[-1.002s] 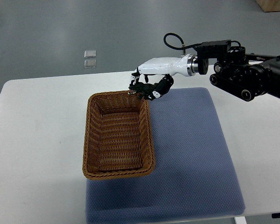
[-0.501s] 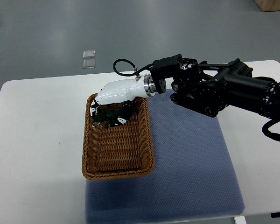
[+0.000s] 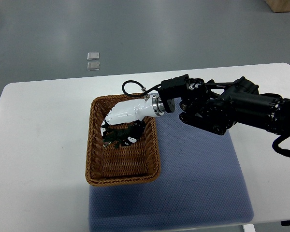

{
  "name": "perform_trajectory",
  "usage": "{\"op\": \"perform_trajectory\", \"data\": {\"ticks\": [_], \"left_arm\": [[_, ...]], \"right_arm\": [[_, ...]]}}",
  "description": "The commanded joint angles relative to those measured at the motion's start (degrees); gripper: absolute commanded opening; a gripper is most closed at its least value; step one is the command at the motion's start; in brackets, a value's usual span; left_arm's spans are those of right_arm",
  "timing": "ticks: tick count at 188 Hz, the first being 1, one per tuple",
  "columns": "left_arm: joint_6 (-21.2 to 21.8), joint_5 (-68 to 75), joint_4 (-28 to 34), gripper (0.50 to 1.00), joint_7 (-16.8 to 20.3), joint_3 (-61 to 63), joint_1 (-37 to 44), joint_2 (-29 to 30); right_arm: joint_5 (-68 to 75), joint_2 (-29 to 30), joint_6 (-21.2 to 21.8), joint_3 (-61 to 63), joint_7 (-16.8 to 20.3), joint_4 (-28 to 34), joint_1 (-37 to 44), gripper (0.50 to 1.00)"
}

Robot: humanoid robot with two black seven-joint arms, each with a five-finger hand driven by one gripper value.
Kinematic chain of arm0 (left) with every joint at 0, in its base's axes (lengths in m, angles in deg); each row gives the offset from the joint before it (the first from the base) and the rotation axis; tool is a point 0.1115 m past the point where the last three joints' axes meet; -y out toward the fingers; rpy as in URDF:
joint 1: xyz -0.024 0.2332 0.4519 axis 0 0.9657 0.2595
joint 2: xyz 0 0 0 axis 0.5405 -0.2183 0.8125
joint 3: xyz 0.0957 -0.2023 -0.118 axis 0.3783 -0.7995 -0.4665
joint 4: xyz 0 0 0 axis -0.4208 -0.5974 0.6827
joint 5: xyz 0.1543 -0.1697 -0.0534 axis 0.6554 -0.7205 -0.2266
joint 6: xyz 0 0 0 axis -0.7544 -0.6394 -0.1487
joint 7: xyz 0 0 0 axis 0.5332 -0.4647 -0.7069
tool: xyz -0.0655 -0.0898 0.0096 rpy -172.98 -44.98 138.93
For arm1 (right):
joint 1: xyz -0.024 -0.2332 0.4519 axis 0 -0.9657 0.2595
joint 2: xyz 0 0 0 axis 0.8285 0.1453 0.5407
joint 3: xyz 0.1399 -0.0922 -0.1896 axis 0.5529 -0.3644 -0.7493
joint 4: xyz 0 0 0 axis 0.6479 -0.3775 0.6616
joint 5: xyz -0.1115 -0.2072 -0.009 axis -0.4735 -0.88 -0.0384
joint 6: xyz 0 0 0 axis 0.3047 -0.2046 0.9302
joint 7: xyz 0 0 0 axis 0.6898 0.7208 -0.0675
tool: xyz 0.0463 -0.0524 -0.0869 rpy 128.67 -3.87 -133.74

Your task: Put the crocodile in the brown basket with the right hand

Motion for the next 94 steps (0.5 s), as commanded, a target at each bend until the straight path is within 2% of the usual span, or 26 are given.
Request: {"op": "perform_trajectory", "data": {"ticks": [1, 5, 48, 94], "left_arm": [[0.0, 0.0, 0.0, 1.000, 0.0, 0.0, 0.0, 0.0], [0.0, 0.0, 0.0, 1.000, 0.0, 0.0, 0.0, 0.0], [0.0, 0.0, 0.0, 1.000, 0.0, 0.0, 0.0, 0.0], [0.0, 0.0, 0.0, 1.000, 0.0, 0.0, 0.0, 0.0]], "right_arm": [[0.4, 0.0, 0.3, 0.0, 0.1, 0.0, -0.1, 0.883], [0.5, 0.0, 0.4, 0.3, 0.1, 0.0, -0.1, 0.899], [5.9, 0.0, 1.0, 0.8, 0.1, 0.1, 0.4, 0.899], [27.4, -1.9, 6.5, 1.0, 0.1, 0.2, 0.5, 0.899]]}}
